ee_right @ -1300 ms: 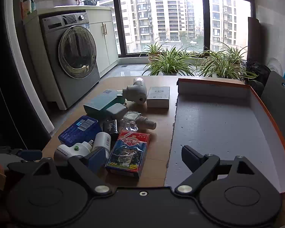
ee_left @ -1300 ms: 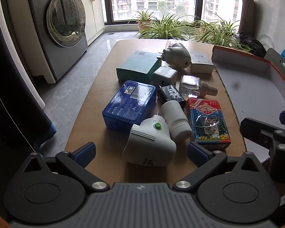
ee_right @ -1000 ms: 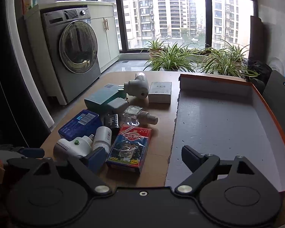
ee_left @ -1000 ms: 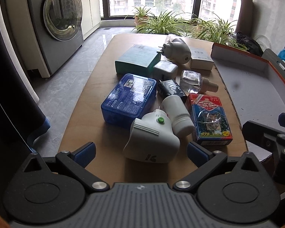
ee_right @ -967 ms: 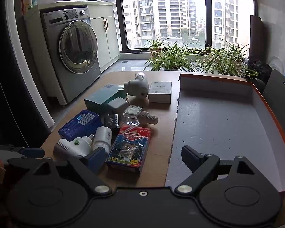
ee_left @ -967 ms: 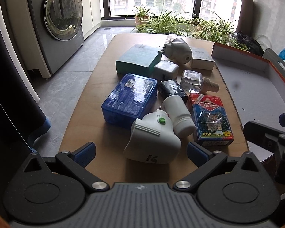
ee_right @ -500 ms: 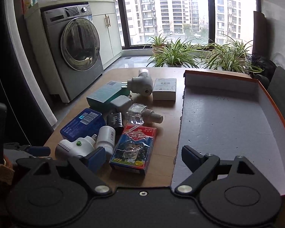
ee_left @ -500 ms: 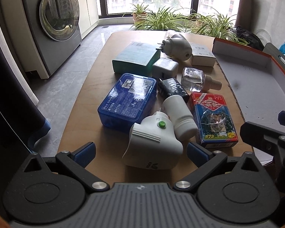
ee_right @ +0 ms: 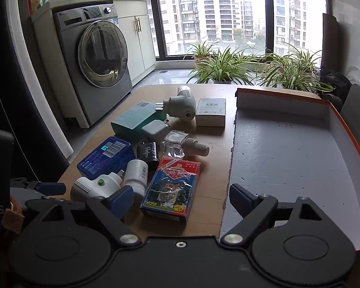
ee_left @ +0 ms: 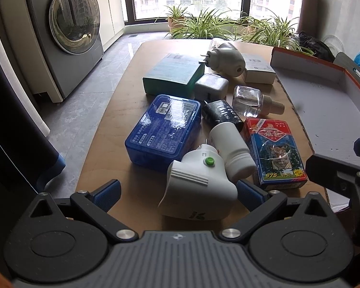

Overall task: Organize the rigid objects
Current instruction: 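Move left gripper to white plug-in heater while right gripper approaches tiger-print box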

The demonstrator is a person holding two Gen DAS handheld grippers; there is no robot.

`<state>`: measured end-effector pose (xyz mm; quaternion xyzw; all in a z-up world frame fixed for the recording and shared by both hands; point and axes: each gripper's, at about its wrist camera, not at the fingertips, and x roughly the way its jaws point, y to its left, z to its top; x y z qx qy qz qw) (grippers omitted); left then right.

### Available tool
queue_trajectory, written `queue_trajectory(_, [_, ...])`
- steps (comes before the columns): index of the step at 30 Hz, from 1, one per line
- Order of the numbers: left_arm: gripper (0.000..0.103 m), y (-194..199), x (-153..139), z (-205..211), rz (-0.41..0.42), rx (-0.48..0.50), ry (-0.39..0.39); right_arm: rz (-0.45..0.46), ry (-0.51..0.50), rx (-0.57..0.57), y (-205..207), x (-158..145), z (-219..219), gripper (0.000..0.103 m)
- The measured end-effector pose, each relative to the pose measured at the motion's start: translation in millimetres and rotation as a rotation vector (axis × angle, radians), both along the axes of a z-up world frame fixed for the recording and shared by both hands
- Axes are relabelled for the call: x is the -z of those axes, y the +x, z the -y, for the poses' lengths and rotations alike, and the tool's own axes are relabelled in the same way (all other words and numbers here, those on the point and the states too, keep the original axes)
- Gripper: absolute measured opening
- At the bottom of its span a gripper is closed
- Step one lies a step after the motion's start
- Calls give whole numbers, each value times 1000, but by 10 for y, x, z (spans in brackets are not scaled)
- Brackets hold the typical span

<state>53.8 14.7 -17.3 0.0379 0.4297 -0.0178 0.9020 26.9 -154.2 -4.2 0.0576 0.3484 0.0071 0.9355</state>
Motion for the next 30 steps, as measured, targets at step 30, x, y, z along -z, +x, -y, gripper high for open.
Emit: queue_trajectory(30, [103,57,85,-26,-6,2,6,-25,4,-3,61,61,-42,102])
